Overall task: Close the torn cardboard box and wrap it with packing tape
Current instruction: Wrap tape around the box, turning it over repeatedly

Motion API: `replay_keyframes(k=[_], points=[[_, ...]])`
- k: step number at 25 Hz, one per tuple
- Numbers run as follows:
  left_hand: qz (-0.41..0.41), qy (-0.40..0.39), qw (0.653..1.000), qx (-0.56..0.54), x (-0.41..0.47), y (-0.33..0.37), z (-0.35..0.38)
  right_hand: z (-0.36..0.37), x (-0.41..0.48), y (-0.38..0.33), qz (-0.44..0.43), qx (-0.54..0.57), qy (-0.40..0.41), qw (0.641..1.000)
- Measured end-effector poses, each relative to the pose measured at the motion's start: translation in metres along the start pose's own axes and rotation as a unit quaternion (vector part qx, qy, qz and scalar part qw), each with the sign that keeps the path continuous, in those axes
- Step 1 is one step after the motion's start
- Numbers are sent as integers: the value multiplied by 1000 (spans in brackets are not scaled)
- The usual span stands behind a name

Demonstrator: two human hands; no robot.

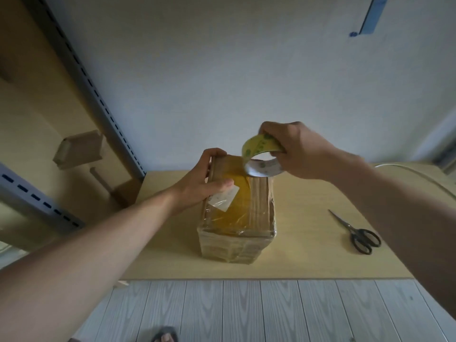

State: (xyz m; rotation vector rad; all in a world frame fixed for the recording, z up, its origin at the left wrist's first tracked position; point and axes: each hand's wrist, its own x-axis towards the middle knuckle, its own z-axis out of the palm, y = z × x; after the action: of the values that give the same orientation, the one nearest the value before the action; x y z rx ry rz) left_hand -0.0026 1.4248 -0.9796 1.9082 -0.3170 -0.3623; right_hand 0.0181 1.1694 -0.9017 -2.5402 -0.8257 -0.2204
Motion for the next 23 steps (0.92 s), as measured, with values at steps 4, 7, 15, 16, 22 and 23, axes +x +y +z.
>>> replay_keyframes(k=[4, 7, 15, 16, 22, 23], points=[[-4, 3, 1000, 0, -1, -3, -2, -6, -12, 8, -6, -92, -14, 996], [-7, 0, 1000, 5, -1, -3, -2, -11, -13, 7, -1, -109, -27, 994], [9, 1, 1000, 11, -2, -8, -5, 7, -37, 27, 35, -184, -95, 978], [8, 0, 1000, 18, -1, -9, -6, 12, -37, 30, 36, -178, -98, 979], [-5, -7, 999, 43, -4, -7, -8, 45, -39, 37, 52, -122, -96, 986], [-22, -14, 999, 47, -5, -5, -12, 49, -38, 37, 54, -118, -87, 988]])
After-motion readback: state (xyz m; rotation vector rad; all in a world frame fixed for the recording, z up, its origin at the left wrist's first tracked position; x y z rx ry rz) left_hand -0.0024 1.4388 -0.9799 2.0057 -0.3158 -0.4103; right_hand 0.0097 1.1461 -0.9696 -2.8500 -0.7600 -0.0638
